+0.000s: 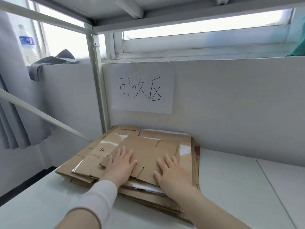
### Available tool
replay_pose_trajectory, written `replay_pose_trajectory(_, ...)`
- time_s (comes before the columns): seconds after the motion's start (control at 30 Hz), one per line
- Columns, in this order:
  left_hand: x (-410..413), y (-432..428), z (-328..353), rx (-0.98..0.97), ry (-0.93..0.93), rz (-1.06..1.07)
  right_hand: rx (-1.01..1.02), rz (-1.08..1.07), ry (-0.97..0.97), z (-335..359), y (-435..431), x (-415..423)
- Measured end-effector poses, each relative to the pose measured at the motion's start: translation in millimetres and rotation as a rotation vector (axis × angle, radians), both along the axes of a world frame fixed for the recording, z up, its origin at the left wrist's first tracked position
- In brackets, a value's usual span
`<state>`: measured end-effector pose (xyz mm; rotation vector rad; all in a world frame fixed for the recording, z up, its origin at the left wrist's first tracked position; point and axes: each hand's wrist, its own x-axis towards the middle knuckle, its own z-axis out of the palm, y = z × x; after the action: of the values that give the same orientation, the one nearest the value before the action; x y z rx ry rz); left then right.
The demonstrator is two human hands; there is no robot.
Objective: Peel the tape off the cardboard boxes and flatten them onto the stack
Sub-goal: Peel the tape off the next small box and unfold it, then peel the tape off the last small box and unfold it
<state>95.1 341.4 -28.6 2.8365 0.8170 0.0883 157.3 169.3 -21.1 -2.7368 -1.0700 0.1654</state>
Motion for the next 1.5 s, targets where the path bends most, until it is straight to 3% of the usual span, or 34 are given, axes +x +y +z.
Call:
replay_pose_trajectory(0.13, -5, -34, 34, 0.145, 0.145, -0.087, -0.125, 0.020, 0.082, 35, -9, -3)
replay_pose_trajectory(0.27, -8, -84, 97, 0.395, 0.063, -0.105, 0.214, -0.046, 0.063, 82, -66, -7)
replay_pose_trajectory(0.33, -8, -120, 130, 0.439, -0.021, -0.108, 0.247, -0.090, -0.023, 102, -117, -5)
replay_pose_trajectory(0.57, 19, -330, 163, 0.644, -0.031, -0.473, -0.030, -0.387, -0.213, 117, -372, -12)
replay_pose_trajectory(0.73, 43, -500, 131, 0.671, -0.083, -0.786, -0.211, -0.574, -0.286, 112, -543, -23)
replay_pose_trajectory(0.97, 89, -680, 85, 0.633, -0.101, -1.040, -0.330, -0.728, -0.271, 91, -692, -12)
replay_pose_trajectory(1.17, 170, -776, 60, 0.580, -0.149, -1.121, -0.309, -0.802, -0.229, 69, -768, 51)
replay_pose_trajectory(1.37, 258, -841, 81, 0.264, -0.302, -1.070, -0.240, -0.792, -0.265, 54, -808, 119)
replay_pose_trajectory(1.5, 303, -869, 82, 0.274, -0.297, -1.057, -0.220, -0.783, -0.285, 45, -826, 144)
